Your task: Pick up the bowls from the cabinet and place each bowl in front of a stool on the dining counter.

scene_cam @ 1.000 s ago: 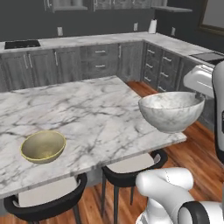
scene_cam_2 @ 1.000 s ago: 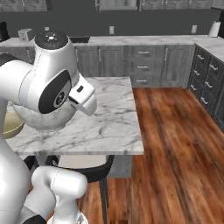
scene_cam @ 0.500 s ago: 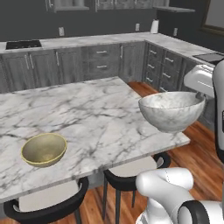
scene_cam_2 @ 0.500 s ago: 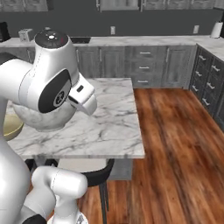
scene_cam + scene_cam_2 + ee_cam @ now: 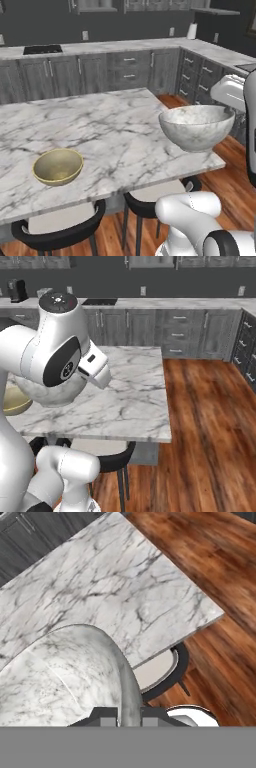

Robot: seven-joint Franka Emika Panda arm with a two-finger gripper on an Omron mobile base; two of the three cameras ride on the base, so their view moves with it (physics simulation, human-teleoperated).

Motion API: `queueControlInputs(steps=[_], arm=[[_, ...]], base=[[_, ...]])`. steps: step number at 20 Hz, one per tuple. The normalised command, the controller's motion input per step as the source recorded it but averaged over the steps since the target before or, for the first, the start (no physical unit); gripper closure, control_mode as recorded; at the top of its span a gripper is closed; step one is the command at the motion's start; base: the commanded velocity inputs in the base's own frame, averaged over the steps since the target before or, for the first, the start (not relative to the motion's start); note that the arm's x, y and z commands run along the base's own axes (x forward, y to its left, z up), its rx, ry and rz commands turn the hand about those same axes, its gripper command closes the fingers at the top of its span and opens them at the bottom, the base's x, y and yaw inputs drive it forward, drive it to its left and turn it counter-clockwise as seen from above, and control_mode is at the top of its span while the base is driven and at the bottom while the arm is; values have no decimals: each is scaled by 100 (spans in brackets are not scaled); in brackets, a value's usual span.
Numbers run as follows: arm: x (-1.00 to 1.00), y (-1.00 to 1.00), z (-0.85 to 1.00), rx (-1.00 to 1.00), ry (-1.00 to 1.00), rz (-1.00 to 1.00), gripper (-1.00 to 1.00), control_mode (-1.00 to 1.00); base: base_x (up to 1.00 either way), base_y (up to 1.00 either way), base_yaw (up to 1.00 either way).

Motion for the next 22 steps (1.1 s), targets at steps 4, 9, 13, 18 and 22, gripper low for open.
queueControlInputs(steps=[4, 9, 13, 18, 22], arm=[[0, 0, 0, 0, 0, 0, 100, 100], [0, 0, 0, 0, 0, 0, 100, 100], [0, 0, 0, 0, 0, 0, 100, 100], [0, 0, 0, 0, 0, 0, 100, 100], [21, -10, -1, 0, -3, 3, 100, -100]], base=[[38, -2, 27], [34, -2, 29], [28, -3, 26], [31, 0, 20], [8, 0, 4]])
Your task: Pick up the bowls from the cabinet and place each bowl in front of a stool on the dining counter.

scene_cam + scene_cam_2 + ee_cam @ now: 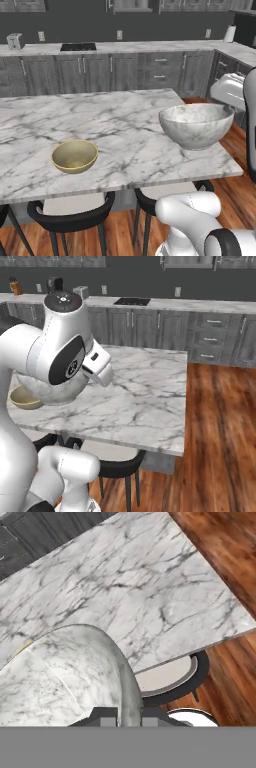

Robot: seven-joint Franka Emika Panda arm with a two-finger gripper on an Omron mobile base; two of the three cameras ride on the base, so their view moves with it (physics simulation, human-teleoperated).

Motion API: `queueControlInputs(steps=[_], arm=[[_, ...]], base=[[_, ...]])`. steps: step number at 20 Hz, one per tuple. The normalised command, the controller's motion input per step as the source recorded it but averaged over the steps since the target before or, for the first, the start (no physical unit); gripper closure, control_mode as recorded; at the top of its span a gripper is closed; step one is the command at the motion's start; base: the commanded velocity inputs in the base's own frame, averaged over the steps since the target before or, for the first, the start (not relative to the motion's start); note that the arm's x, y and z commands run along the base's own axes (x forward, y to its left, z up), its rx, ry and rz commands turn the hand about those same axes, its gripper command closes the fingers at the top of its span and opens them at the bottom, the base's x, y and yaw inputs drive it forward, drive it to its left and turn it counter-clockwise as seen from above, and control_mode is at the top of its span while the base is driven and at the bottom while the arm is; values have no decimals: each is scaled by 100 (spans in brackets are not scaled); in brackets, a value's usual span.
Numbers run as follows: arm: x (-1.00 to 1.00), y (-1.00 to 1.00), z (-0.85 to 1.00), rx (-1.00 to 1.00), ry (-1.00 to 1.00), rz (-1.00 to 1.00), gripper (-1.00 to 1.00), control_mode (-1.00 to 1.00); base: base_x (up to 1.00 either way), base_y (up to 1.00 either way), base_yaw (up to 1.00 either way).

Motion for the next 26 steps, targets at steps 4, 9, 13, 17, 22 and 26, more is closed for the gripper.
queueControlInputs(steps=[4, 9, 13, 17, 22, 26], arm=[[28, -19, -8, 0, -15, 0, 100, -100], [22, -8, -19, 0, -26, 0, 100, -100], [5, -1, -34, 0, -28, 0, 100, -100], [9, -10, -39, 0, -14, 0, 100, -100], [22, -19, -25, 4, -2, 0, 100, -100], [26, -21, -17, 8, 2, 0, 100, -100]], base=[[0, 0, 0], [0, 0, 0], [0, 0, 0], [0, 0, 0], [0, 0, 0], [0, 0, 0]])
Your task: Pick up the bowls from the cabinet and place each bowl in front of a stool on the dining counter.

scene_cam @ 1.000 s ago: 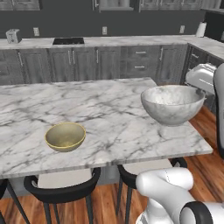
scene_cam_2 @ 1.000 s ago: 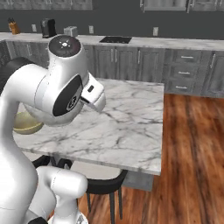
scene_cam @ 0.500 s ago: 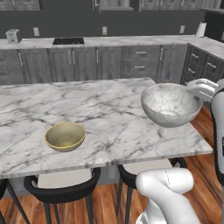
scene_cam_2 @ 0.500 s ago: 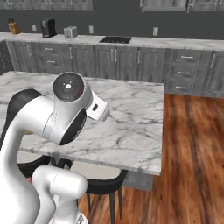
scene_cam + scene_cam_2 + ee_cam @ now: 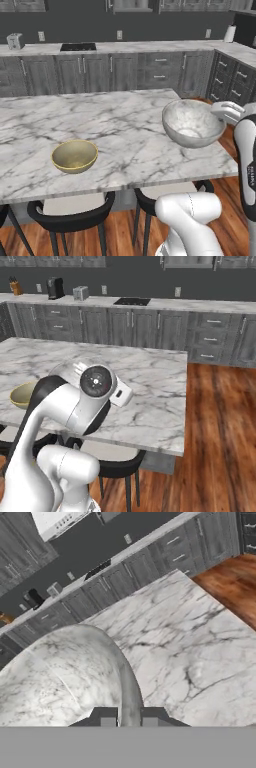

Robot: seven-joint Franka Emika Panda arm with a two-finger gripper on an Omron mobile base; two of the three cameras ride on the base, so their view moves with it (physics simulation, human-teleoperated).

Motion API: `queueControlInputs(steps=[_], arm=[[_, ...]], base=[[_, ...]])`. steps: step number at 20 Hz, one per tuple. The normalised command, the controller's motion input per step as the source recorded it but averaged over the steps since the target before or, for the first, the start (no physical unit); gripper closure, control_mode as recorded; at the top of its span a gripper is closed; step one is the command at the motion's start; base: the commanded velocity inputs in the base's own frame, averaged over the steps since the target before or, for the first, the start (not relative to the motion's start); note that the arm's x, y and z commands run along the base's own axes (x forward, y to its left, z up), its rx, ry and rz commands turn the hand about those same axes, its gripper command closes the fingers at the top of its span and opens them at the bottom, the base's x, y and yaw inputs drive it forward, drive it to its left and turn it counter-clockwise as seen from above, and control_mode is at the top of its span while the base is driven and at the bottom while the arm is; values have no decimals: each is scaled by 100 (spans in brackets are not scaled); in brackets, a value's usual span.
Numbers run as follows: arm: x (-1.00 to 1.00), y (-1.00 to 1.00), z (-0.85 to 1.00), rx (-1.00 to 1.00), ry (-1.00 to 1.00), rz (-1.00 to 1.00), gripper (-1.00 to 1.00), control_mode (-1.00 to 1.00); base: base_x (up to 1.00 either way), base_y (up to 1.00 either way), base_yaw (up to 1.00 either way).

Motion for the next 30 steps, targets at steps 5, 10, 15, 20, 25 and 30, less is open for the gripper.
queueControlInputs(steps=[5, 10, 15, 20, 25, 30], arm=[[34, -16, -25, 10, 4, 0, 100, -100], [33, -6, -38, 7, 11, 1, 100, -100], [15, 0, -24, 1, 2, 0, 100, -100], [5, 0, -22, -3, 0, -1, 100, -100], [10, 0, -18, -9, 0, -7, 100, -100], [22, 0, -22, -14, 5, -12, 100, -100]], base=[[0, 0, 0], [0, 0, 0], [0, 0, 0], [0, 0, 0], [0, 0, 0], [0, 0, 0]])
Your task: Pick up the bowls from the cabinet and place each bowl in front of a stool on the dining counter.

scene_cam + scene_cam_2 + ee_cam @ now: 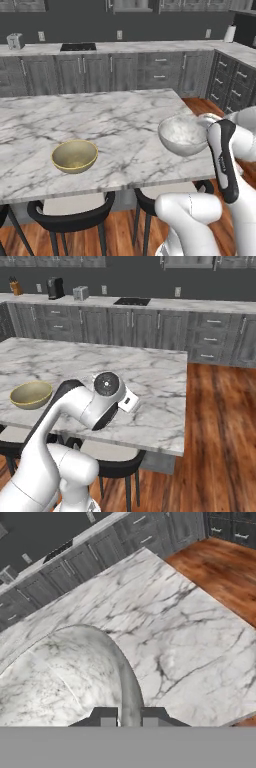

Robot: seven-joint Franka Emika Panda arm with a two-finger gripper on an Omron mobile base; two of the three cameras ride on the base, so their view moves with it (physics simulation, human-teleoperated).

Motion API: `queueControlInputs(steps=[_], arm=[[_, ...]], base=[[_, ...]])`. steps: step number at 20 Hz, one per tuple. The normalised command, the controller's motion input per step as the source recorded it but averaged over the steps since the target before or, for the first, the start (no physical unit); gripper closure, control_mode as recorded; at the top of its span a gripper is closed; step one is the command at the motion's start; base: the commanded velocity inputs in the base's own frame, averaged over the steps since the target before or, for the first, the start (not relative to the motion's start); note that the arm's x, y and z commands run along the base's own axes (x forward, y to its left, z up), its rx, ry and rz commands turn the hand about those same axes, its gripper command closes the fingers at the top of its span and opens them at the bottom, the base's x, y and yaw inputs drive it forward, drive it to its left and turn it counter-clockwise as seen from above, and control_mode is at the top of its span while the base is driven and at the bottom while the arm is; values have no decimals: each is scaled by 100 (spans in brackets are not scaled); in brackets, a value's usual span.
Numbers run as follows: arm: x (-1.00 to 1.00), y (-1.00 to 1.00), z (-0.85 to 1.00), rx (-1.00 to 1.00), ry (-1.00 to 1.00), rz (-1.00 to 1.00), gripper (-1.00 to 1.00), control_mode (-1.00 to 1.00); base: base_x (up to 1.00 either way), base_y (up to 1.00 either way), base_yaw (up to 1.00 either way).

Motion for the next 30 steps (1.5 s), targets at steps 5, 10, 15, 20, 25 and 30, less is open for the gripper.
queueControlInputs(steps=[5, 10, 15, 20, 25, 30], arm=[[37, -3, -35, -7, 6, -6, 100, -100], [37, -9, -35, 0, 0, 0, 100, -100], [44, -16, -32, 0, 0, 0, 100, -100], [39, -8, -28, 1, 0, 0, 100, -100], [26, 0, -24, 1, 0, 0, 100, -100], [17, 0, -25, 2, 0, 0, 100, -100]], base=[[0, 0, 0], [0, 0, 0], [0, 0, 0], [0, 0, 0], [0, 0, 0], [0, 0, 0]])
